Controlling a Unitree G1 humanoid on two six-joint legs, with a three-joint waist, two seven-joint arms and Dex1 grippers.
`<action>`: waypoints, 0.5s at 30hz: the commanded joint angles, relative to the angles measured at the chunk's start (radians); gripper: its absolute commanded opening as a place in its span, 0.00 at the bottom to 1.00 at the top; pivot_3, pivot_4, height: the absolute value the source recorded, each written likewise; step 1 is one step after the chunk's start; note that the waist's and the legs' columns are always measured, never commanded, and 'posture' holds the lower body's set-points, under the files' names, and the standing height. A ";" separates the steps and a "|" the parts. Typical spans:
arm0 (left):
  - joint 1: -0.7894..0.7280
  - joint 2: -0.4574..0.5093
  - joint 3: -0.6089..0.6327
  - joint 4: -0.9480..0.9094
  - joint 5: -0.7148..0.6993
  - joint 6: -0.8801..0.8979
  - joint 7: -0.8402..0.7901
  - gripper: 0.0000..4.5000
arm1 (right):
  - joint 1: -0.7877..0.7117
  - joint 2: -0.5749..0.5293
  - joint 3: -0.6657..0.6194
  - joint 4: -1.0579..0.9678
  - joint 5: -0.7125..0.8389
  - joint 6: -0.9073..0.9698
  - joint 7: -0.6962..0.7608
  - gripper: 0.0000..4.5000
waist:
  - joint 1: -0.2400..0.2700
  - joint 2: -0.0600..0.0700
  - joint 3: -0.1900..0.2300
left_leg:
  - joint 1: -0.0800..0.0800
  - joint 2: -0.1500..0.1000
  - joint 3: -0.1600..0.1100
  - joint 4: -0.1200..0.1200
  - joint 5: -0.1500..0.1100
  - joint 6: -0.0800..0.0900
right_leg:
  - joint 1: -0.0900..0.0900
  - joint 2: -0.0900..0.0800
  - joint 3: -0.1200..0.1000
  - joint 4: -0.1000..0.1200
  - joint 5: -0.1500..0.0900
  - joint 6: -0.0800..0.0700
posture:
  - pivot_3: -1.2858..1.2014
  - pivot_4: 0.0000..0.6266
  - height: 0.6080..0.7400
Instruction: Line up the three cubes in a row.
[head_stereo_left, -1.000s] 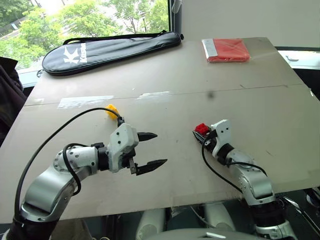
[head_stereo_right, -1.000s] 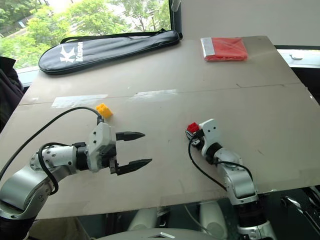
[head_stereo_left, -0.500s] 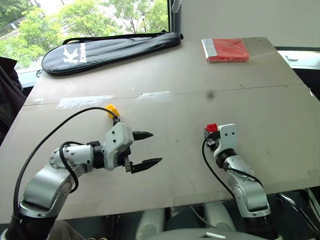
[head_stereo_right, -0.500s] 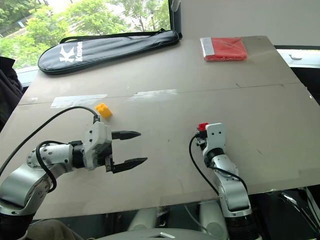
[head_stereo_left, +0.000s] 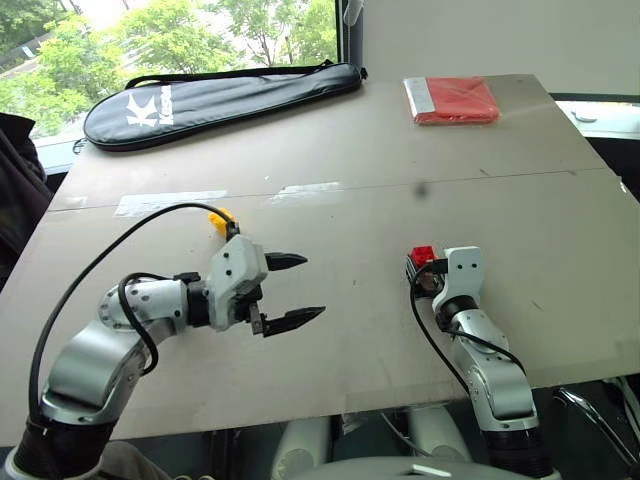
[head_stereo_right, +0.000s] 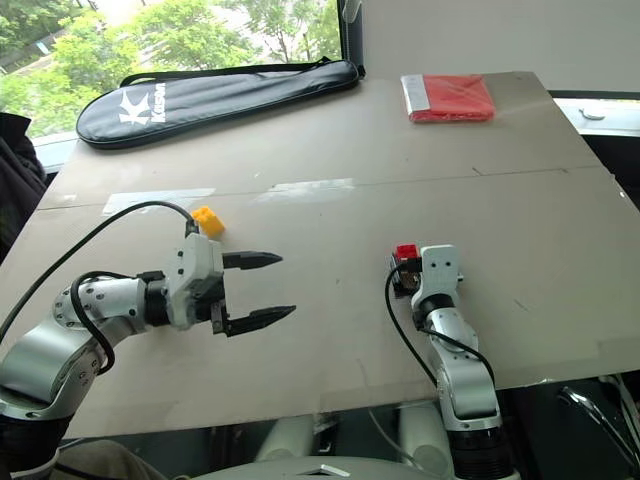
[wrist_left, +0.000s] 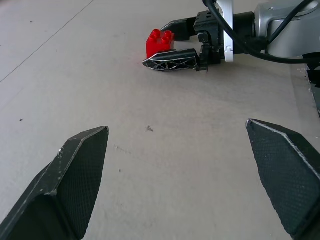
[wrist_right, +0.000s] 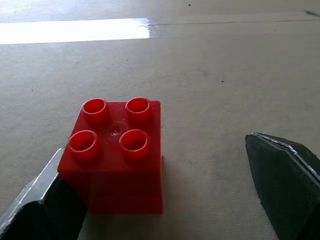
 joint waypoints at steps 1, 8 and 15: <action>-0.010 -0.006 0.005 -0.032 -0.010 0.007 0.015 1.00 | 0.012 -0.021 -0.011 -0.036 0.008 -0.006 0.021 1.00 | -0.001 0.000 0.000 | 0.000 0.000 0.000 0.000 0.000 0.000 | 0.000 0.000 0.000 0.000 0.000 0.000 | 0.52 0.24 0.79; 0.002 -0.019 -0.002 -0.050 -0.012 0.016 0.039 1.00 | 0.020 -0.069 -0.031 -0.046 0.016 0.003 0.060 1.00 | 0.000 0.000 0.000 | 0.000 0.000 0.000 0.000 0.000 0.000 | 0.000 0.000 0.000 0.000 0.001 0.002 | 0.52 0.24 0.79; 0.044 -0.028 0.003 -0.051 0.005 -0.012 0.042 1.00 | 0.007 -0.037 -0.062 -0.024 0.100 0.039 0.089 1.00 | -0.002 0.000 0.000 | 0.000 0.000 0.000 0.000 0.000 0.000 | 0.000 0.001 0.000 0.000 0.001 0.001 | 0.52 0.24 0.79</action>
